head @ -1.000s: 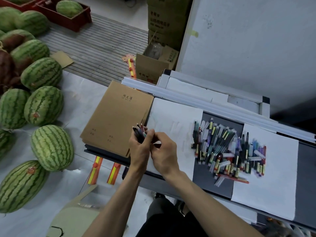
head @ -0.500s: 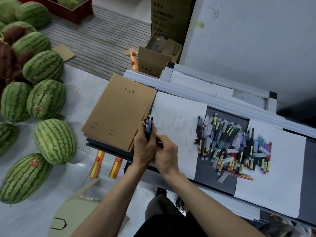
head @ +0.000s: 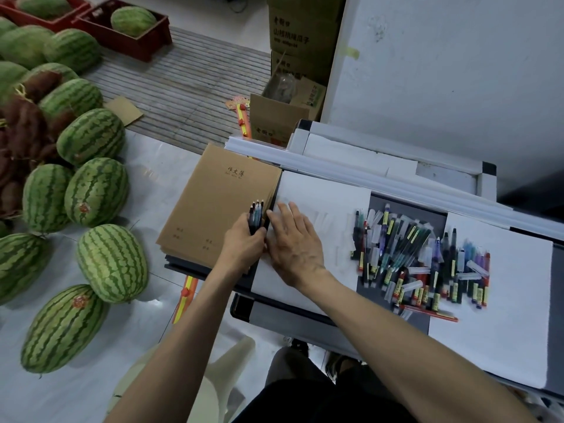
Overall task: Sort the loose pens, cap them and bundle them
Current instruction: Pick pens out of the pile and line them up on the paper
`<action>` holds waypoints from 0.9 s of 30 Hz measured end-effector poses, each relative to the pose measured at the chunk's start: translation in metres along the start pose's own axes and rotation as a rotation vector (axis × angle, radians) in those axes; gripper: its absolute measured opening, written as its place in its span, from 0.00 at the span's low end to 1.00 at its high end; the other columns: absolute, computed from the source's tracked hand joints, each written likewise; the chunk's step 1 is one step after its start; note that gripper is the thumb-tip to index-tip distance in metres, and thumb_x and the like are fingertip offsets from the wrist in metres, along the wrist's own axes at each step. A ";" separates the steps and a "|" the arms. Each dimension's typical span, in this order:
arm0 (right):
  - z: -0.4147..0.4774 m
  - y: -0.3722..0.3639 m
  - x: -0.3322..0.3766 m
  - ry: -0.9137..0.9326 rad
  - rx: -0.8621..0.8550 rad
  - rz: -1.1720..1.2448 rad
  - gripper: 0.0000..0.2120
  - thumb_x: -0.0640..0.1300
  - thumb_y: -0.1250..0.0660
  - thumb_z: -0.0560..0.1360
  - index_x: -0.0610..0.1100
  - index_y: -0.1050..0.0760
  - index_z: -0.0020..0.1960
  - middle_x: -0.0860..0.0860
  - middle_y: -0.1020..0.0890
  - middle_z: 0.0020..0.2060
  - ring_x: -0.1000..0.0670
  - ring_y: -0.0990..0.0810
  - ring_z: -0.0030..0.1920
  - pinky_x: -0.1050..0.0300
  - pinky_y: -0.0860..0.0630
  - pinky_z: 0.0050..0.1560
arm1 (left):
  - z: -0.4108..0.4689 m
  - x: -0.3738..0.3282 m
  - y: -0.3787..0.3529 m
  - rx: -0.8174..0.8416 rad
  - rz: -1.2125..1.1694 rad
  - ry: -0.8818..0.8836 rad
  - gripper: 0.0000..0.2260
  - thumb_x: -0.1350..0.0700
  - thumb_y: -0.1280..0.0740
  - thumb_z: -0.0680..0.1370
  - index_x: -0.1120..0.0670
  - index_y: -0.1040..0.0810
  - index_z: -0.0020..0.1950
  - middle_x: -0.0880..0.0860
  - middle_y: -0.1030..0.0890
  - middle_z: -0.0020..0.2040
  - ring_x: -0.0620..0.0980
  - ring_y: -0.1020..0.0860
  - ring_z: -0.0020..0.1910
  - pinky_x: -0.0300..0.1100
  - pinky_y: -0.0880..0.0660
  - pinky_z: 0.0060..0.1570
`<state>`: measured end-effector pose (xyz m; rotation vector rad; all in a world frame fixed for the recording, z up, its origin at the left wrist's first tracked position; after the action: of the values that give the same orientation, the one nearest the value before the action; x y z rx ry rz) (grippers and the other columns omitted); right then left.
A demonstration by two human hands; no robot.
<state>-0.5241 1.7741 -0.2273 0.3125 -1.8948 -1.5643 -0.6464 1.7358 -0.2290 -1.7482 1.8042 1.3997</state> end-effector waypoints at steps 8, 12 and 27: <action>0.000 -0.007 -0.017 0.023 0.060 -0.070 0.28 0.54 0.52 0.88 0.43 0.46 0.84 0.46 0.49 0.84 0.44 0.52 0.84 0.45 0.49 0.82 | 0.000 -0.009 -0.012 0.009 0.265 -0.001 0.07 0.55 0.37 0.83 0.54 0.29 0.59 0.59 0.19 0.51 0.60 0.17 0.47 0.57 0.18 0.53; -0.008 0.001 -0.036 -0.025 0.050 -0.115 0.28 0.52 0.50 0.88 0.41 0.47 0.84 0.45 0.49 0.84 0.44 0.52 0.84 0.46 0.49 0.83 | 0.004 -0.020 -0.021 0.003 0.407 -0.047 0.05 0.54 0.38 0.82 0.54 0.30 0.55 0.56 0.23 0.47 0.61 0.22 0.46 0.51 0.23 0.47; -0.038 0.006 -0.053 -0.129 0.073 -0.118 0.28 0.53 0.50 0.87 0.44 0.47 0.84 0.44 0.49 0.84 0.43 0.52 0.84 0.47 0.54 0.83 | 0.001 -0.055 -0.037 -0.096 0.512 -0.165 0.17 0.53 0.29 0.77 0.58 0.26 0.63 0.58 0.20 0.56 0.62 0.21 0.56 0.54 0.25 0.58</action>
<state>-0.4596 1.7757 -0.2362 0.3694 -2.0692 -1.6288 -0.6015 1.7781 -0.2050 -1.2038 2.2145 1.7798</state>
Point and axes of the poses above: each hand's wrist, its own z-axis towards the middle knuckle, its own y-axis out of the back of the hand, x = y × z, the point moved 9 cm from there along z, towards the middle knuckle
